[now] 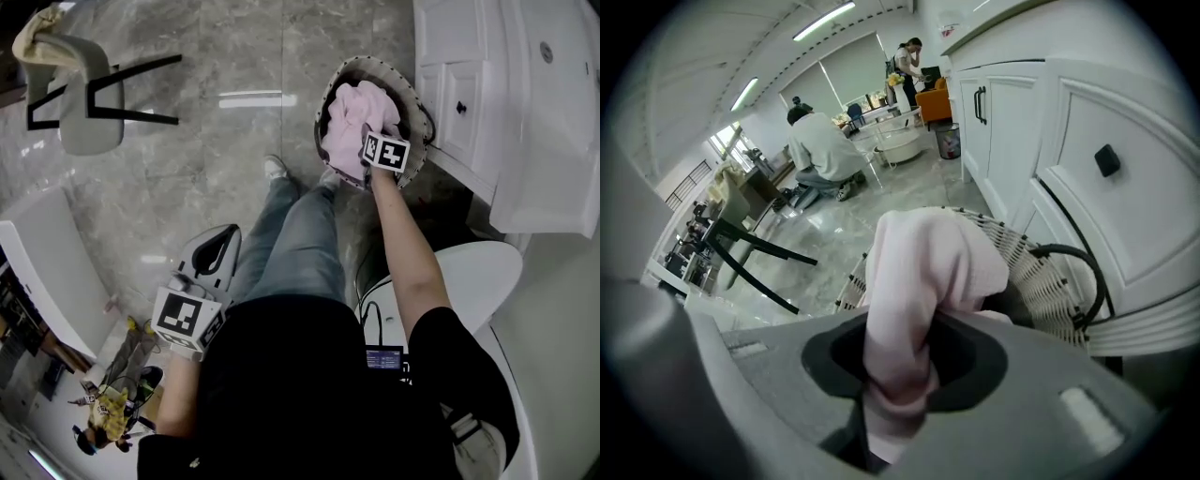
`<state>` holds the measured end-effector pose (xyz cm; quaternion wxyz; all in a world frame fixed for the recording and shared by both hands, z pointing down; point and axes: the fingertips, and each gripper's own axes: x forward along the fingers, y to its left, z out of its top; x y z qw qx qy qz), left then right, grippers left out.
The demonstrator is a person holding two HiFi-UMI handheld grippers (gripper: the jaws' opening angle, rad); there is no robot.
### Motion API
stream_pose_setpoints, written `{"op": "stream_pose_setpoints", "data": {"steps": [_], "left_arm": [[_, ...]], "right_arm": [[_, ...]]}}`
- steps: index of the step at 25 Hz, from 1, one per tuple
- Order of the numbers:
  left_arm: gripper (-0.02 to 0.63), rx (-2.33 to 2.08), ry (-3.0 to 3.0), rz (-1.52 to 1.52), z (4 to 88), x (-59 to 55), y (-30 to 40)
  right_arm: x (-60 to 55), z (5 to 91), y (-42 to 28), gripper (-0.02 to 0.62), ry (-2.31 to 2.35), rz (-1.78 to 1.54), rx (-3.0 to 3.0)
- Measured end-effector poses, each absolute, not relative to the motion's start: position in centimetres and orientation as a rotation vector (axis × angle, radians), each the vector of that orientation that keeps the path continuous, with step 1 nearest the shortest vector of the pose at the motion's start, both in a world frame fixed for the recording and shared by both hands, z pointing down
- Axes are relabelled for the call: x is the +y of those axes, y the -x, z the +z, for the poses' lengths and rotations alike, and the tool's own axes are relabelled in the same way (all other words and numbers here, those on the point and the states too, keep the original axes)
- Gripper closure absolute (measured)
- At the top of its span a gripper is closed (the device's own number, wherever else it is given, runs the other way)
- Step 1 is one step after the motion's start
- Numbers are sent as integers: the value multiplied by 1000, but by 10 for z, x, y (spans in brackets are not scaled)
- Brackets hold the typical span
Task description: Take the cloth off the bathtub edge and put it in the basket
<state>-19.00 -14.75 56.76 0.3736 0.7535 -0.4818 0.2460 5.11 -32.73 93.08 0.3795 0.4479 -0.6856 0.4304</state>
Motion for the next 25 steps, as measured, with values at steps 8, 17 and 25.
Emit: {"op": "stream_pose_setpoints", "data": {"steps": [8,17,25], "left_arm": [[594,-1233,-1903,672,590,-131,199],[594,-1247,-1850,678,605,-120,209],[594,-1235,-1810,661,603,-124,200]], "right_arm": [[-323,983,-49,476,-1112,1106,-1675],[-318,1018,-59,469,-1107,1071,-1572],[-321,1017,-52,466,-1064,1050,-1591]]}}
